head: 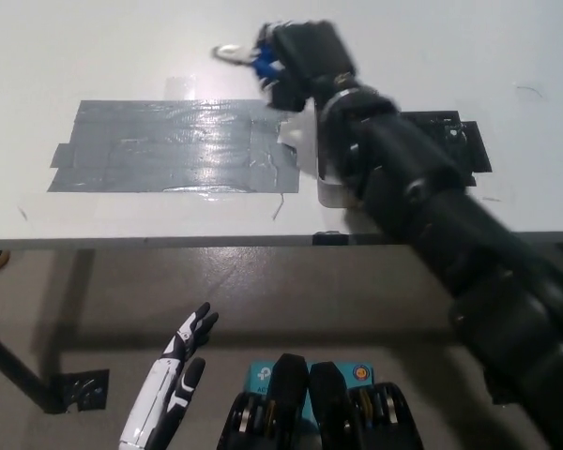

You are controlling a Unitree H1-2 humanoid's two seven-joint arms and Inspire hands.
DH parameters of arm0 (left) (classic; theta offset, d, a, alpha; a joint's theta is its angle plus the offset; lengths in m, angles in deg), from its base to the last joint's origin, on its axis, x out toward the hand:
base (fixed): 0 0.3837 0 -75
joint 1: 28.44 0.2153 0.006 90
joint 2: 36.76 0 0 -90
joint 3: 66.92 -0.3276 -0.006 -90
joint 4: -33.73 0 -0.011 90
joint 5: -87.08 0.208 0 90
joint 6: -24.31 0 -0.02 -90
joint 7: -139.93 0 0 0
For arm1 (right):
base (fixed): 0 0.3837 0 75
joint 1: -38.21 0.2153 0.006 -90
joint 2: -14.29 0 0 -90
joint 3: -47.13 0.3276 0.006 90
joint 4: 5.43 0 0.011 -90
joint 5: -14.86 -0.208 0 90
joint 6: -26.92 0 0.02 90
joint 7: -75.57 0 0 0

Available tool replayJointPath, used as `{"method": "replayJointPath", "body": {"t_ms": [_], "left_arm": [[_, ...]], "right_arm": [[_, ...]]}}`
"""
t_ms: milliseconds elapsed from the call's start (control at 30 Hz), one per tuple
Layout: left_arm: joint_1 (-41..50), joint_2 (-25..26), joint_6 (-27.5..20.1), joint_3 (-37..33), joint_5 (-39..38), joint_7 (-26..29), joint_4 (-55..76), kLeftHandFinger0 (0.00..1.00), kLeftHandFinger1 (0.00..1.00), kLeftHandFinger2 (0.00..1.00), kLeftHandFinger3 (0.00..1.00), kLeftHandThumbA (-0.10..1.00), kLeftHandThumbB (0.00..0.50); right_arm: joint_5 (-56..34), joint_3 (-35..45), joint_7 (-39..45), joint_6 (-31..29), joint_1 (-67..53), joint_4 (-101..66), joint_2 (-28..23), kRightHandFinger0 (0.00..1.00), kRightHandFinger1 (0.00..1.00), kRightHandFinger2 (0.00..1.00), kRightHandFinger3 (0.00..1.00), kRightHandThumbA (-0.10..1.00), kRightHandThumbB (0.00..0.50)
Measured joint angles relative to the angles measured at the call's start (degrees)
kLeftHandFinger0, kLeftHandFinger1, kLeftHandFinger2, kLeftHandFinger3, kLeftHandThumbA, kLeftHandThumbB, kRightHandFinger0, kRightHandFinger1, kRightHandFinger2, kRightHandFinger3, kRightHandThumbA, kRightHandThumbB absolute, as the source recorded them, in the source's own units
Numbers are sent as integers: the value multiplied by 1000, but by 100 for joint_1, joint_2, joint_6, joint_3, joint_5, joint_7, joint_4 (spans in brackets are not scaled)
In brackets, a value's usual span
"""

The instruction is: The robot picks the blue plier placed on top of the container and places it on the grey area of the table

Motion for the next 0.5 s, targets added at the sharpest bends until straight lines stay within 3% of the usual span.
{"method": "replayJointPath", "body": {"t_ms": [67,100,133,200,267,333,367,400,467,500], "left_arm": [[4,-10,0,-19,0,0,12,1000,1000,996,1000,1000,98],[6,-17,0,-29,0,1,17,1000,1000,997,1000,1000,94],[8,-21,0,-34,0,1,21,1000,1000,995,1000,1000,88],[8,-25,-1,-42,5,1,22,1000,1000,996,1000,1000,84],[9,-26,-1,-48,8,1,25,1000,1000,998,1000,1000,70],[12,-28,-2,-54,18,1,25,1000,1000,1000,1000,1000,80],[12,-28,-2,-58,21,1,26,1000,1000,1000,1000,1000,79],[11,-32,-2,-62,22,1,27,1000,1000,1000,1000,1000,84],[12,-41,-2,-72,27,1,28,1000,1000,1000,1000,1000,73],[15,-42,-3,-78,32,2,30,1000,1000,999,1000,1000,64]], "right_arm": [[-23,50,-2,-5,-24,101,175,0,473,946,718,-100,173],[-27,57,-3,-6,-38,174,265,26,466,890,796,-100,212],[-29,60,-3,-6,-49,241,331,18,408,809,705,-100,214],[-36,78,-4,-9,-71,359,458,0,264,544,566,-100,238],[-49,98,-14,-16,-84,470,554,0,175,450,474,-100,240],[-57,115,-17,-17,-91,597,646,0,81,359,436,-100,274],[-59,120,-23,-18,-95,655,682,0,48,330,336,-100,253],[-60,122,-30,-19,-110,693,715,6,83,404,371,-100,262],[-63,123,-53,-28,-148,755,760,0,97,429,588,-100,231],[-64,124,-69,-31,-174,775,773,0,94,434,586,-100,216]]}}
